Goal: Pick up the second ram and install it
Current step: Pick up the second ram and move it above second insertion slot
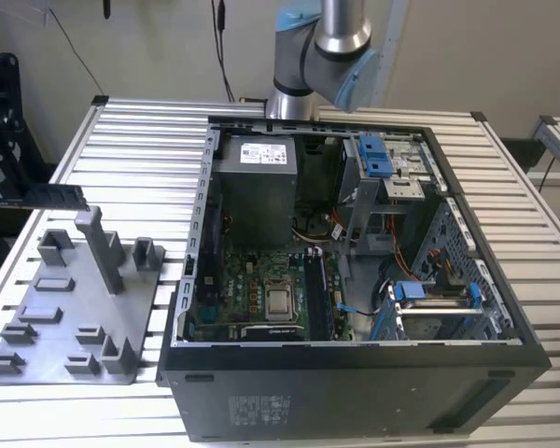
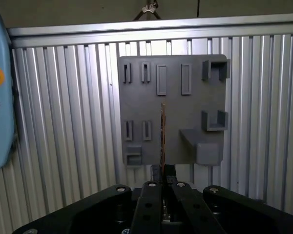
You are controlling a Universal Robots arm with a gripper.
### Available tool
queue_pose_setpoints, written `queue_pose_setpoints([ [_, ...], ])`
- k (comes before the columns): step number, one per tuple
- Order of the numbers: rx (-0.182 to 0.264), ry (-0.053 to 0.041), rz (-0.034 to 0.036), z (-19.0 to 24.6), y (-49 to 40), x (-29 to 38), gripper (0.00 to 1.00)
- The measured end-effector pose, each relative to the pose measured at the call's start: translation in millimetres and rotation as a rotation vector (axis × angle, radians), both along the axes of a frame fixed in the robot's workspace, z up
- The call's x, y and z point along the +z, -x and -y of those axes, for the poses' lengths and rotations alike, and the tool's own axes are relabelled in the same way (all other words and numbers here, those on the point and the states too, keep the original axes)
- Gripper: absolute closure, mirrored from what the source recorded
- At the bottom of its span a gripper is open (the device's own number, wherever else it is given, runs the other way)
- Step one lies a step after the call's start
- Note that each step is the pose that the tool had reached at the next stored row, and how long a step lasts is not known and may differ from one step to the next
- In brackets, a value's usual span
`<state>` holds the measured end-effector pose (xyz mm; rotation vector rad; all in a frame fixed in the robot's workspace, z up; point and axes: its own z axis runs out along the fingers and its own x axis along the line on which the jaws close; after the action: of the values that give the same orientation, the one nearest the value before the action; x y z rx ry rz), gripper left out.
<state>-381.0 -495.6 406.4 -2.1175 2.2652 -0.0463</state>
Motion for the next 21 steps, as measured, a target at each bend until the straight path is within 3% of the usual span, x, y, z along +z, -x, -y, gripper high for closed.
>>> queue_pose_setpoints([
  [21, 0.0, -0.0045, 0.0, 0.0, -35.6, 0.0, 0.86],
])
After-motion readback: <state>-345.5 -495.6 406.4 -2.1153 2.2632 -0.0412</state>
